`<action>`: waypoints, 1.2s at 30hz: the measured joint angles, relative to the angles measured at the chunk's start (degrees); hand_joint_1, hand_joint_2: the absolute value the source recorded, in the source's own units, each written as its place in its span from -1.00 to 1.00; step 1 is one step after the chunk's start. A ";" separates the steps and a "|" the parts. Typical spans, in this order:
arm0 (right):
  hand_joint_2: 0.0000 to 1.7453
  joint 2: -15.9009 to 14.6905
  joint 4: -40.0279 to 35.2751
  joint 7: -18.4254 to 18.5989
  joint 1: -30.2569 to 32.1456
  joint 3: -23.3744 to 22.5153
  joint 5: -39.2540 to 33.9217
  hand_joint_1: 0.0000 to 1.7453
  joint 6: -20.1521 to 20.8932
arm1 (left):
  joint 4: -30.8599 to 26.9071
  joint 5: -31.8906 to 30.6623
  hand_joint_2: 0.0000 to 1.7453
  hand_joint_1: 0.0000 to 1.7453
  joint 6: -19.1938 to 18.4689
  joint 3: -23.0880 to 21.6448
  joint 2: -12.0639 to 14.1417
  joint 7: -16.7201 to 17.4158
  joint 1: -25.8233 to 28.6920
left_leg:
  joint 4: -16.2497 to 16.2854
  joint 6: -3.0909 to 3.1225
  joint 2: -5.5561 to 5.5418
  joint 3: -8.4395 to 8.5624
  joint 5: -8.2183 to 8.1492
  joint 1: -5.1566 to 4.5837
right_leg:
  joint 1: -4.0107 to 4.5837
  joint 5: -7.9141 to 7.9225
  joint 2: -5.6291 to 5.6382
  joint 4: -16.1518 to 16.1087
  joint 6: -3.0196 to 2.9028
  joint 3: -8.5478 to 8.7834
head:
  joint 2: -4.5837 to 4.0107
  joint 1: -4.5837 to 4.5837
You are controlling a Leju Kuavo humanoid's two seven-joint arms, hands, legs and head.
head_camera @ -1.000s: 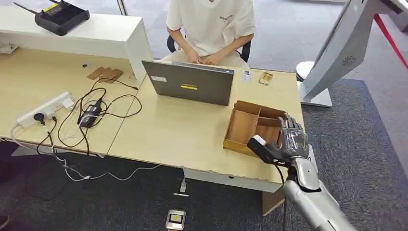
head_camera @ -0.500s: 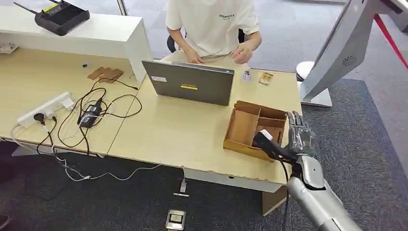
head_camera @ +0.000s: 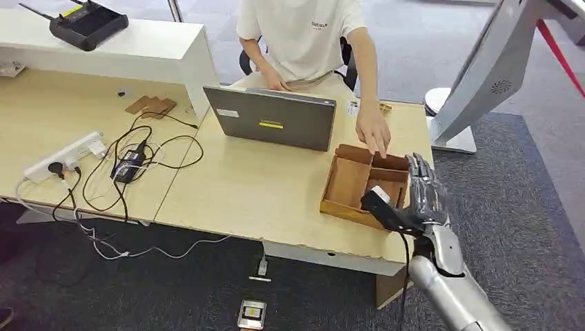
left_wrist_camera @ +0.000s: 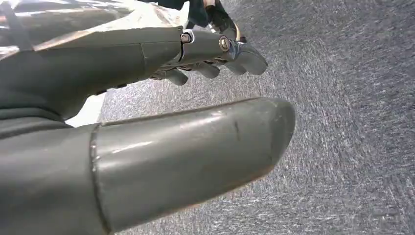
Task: Pass the card to the sensor for recognition and then transmit it.
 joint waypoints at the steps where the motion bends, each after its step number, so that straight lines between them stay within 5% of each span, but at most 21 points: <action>1: 1.00 0.02 -1.13 -0.45 0.24 0.00 -1.78 -1.00 0.09 | 0.00 0.00 -1.00 -1.00 0.00 -0.07 0.00 -0.18 0.00 | 0.00 0.00 0.00 0.00 0.00 0.00 | 0.00 0.00 0.00 0.00 0.00 0.00 | 0.00 0.02; 6: 1.00 0.15 -9.15 -3.35 1.17 0.46 -7.41 -1.00 5.61 | 0.00 0.00 -1.00 -1.00 -0.20 -0.39 0.00 -0.77 0.04 | 0.00 0.00 0.00 0.00 0.00 0.00 | 0.00 0.00 0.00 0.00 0.00 -0.01 | 0.00 0.00; 19: 1.00 0.55 -17.98 -0.62 3.06 4.35 -4.31 -1.00 17.36 | 0.00 0.00 -1.00 -1.00 -0.39 -1.22 0.02 -0.87 0.02 | -0.01 0.00 -0.02 -0.03 0.00 0.00 | 0.01 0.00 0.00 -0.02 0.00 -0.01 | 0.00 0.02; 36: 1.00 0.52 -7.27 3.12 1.63 7.28 7.67 -1.00 13.01 | 0.00 0.00 -1.00 -1.00 -0.22 -1.20 0.02 -0.61 -0.01 | -0.01 0.00 -0.01 -0.05 0.00 0.00 | 0.01 0.00 0.00 -0.02 0.00 -0.03 | 0.00 0.00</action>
